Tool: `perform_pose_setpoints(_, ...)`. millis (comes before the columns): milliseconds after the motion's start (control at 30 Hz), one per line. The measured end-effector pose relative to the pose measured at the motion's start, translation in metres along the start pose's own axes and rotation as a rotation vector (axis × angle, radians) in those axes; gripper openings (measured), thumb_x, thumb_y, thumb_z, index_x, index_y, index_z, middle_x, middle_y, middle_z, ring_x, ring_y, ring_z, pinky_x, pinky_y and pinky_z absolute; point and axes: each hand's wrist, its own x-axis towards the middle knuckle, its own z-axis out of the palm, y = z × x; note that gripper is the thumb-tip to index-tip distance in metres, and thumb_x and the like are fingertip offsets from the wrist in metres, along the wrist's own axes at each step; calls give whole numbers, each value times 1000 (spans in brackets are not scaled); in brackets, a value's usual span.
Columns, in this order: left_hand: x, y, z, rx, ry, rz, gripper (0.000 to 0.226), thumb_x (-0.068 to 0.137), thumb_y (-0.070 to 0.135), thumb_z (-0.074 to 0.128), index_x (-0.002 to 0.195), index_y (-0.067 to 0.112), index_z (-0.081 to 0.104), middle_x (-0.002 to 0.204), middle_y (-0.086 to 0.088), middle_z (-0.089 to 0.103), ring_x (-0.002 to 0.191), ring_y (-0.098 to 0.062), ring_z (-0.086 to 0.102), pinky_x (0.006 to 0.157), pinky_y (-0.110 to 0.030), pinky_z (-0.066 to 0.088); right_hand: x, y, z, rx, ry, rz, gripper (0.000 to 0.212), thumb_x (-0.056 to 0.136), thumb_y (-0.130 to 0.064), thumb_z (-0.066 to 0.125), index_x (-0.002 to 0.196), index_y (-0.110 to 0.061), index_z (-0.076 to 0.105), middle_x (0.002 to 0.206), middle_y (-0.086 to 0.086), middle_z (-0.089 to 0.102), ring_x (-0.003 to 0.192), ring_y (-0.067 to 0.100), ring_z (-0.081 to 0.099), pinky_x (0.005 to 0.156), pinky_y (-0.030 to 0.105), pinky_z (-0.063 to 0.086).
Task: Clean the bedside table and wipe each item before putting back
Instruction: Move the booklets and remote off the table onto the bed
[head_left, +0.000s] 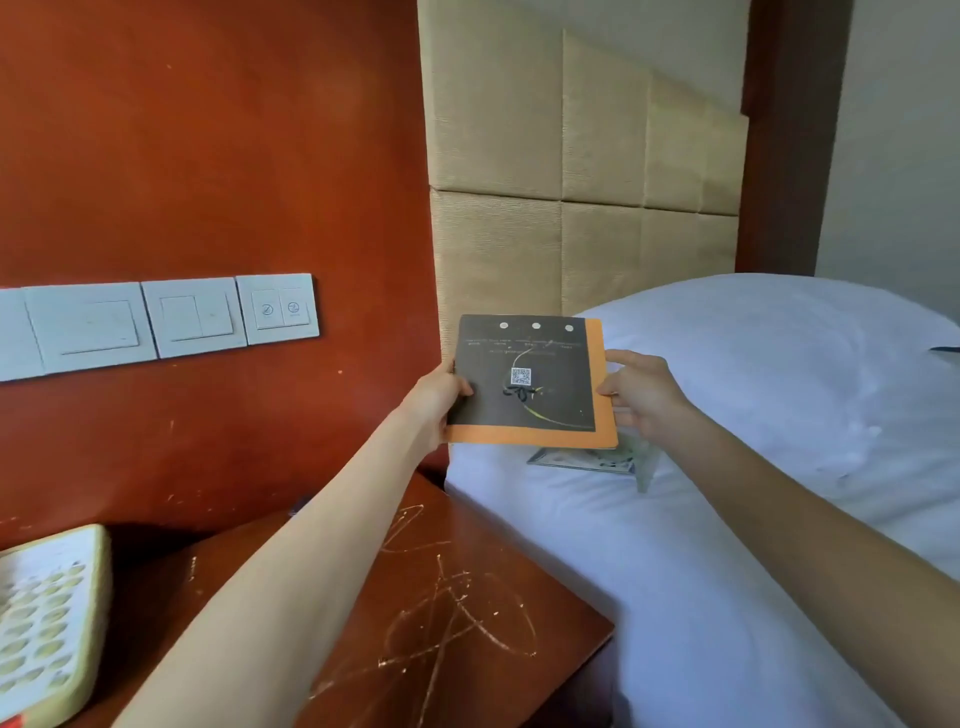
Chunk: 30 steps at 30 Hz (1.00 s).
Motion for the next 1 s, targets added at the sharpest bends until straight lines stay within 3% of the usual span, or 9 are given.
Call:
perform_pose_setpoints(100, 10, 1, 25, -77, 80, -34, 47, 73, -7, 35, 91, 22, 66, 82, -2, 60, 70, -20, 58, 65, -29, 49, 1, 2, -23, 59, 38, 30, 37, 82, 17, 42, 95, -10, 64, 87, 16, 55, 69, 28, 54, 58, 29, 48)
perform_pose_setpoints(267, 29, -29, 60, -92, 182, -78, 21, 78, -4, 43, 78, 13, 54, 77, -2, 55, 76, -21, 55, 78, -36, 46, 10, 12, -53, 55, 121, 63, 41, 81, 21, 40, 118, 11, 54, 83, 30, 52, 62, 28, 51, 47, 26, 48)
perform_pose_setpoints(300, 34, -37, 64, -93, 201, -83, 19, 79, -4, 45, 79, 14, 53, 79, -3, 57, 79, -21, 56, 77, -35, 48, 14, 16, -58, 29, 143, 71, 43, 81, 21, 41, 123, 17, 46, 122, 40, 39, 66, 29, 49, 53, 30, 49)
perform_pose_setpoints(333, 39, -45, 69, -91, 216, -87, 19, 80, -3, 47, 81, 14, 55, 83, -4, 59, 82, -22, 57, 75, -34, 49, 17, 19, -62, 4, 162, 82, 44, 80, 22, 41, 124, 20, 41, 89, 14, 46, 69, 28, 49, 60, 35, 52)
perform_pose_setpoints(367, 45, -53, 72, -84, 228, -89, 19, 80, -2, 48, 83, 14, 58, 85, -4, 61, 82, -21, 57, 73, -32, 50, 20, 22, -66, -16, 172, 94, 42, 80, 22, 42, 122, 23, 40, 99, 43, 47, 69, 29, 48, 65, 39, 54)
perform_pose_setpoints(467, 57, -75, 79, -35, 272, -91, 25, 82, -3, 49, 72, 17, 59, 75, 0, 60, 77, -19, 54, 63, -26, 45, 26, 32, -73, -64, 170, 129, 21, 80, 20, 44, 96, 12, 52, 89, 23, 46, 64, 29, 48, 67, 42, 54)
perform_pose_setpoints(633, 68, -104, 79, 208, 265, -73, 45, 86, 4, 53, 130, 12, 53, 120, -14, 62, 107, -28, 61, 88, -31, 50, 40, 52, -83, -168, 155, 174, 18, 78, 18, 50, 87, 2, 53, 87, 23, 53, 78, 33, 59, 83, 53, 54)
perform_pose_setpoints(833, 69, -115, 84, 382, 259, 9, 40, 92, 10, 48, 131, 12, 58, 130, -7, 59, 115, -24, 56, 89, -23, 43, 50, 60, -85, -320, 210, 97, 18, 76, 10, 54, 93, 8, 62, 98, 27, 65, 90, 39, 66, 83, 47, 56)
perform_pose_setpoints(1000, 70, -109, 81, 338, 226, 30, 25, 91, 11, 45, 80, 24, 64, 95, -5, 58, 90, -23, 52, 79, -28, 39, 47, 57, -82, -459, 290, -21, 22, 76, 4, 55, 94, 11, 65, 95, 28, 65, 85, 37, 60, 70, 38, 50)
